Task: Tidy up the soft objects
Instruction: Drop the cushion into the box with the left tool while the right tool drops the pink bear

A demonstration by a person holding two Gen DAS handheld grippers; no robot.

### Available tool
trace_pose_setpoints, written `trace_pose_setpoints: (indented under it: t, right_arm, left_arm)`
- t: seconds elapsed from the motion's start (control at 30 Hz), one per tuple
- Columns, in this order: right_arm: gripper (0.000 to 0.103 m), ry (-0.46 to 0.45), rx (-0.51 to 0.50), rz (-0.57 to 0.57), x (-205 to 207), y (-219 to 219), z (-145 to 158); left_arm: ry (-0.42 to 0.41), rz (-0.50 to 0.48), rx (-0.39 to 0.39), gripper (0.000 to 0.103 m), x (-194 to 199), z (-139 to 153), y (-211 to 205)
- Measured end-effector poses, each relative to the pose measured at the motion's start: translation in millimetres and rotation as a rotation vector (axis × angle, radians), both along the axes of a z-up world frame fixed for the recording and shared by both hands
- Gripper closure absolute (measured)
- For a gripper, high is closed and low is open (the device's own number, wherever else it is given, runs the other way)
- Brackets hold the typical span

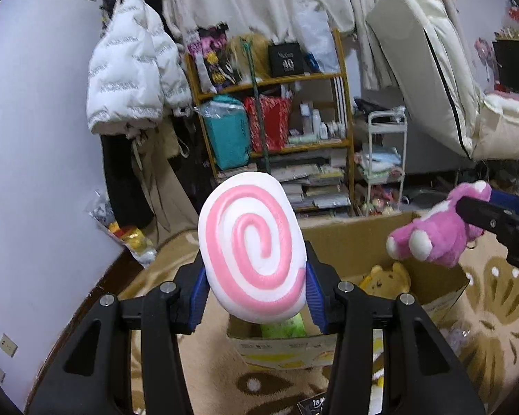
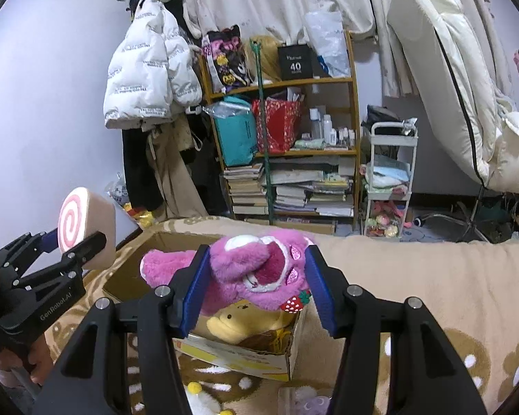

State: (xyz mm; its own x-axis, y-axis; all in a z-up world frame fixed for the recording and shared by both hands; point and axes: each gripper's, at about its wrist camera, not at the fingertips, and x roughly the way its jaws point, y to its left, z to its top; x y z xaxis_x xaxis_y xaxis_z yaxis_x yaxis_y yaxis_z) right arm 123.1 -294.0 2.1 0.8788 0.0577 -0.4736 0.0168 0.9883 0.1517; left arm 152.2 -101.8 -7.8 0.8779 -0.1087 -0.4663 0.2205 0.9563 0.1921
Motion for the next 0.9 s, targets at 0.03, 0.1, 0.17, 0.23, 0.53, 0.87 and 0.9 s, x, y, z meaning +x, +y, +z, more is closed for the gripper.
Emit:
trace_pose_setpoints:
  t: [0.03,0.1,0.17,0.23,0.53,0.87,0.9]
  right_arm:
    - [0.045,0.008,-0.006,0.004,2.8,0.8,-2.8]
    - [0.045,0.02,-0.025,0.01,7.2,3.2,-9.1]
    - [0.045,0.032,-0.04,0.008,11.9,4.9,-15.2]
    - [0.045,0.035,-0.046,0.0,14.1,6.0,-20.4]
    - [0.043,0.071,-0.037,0.014,18.9,6.9,-32.3]
    - [0.03,0.076,-0.014,0.036,16.2,8.8,-33.0]
    - [0.027,0.077,-0.013,0.037,15.4,9.1,-32.8]
  left_arm:
    - [0.011,-0.003,0.01,0.056,2.7,-4.4,-1.8]
    - [0.025,-0.005,0.025,0.056,6.3,-10.9,-4.1]
    - [0.041,-0.003,0.037,0.056,10.2,-17.6,-5.0]
    - [0.048,0.007,0.052,0.056,12.4,-23.1,-5.2]
    - [0.108,0.007,0.072,0.05,20.5,-36.7,-7.6]
    - [0.067,-0.004,0.1,0.027,6.5,-33.9,-6.1]
    - [0.074,0.0,0.103,0.027,6.3,-34.7,-4.3]
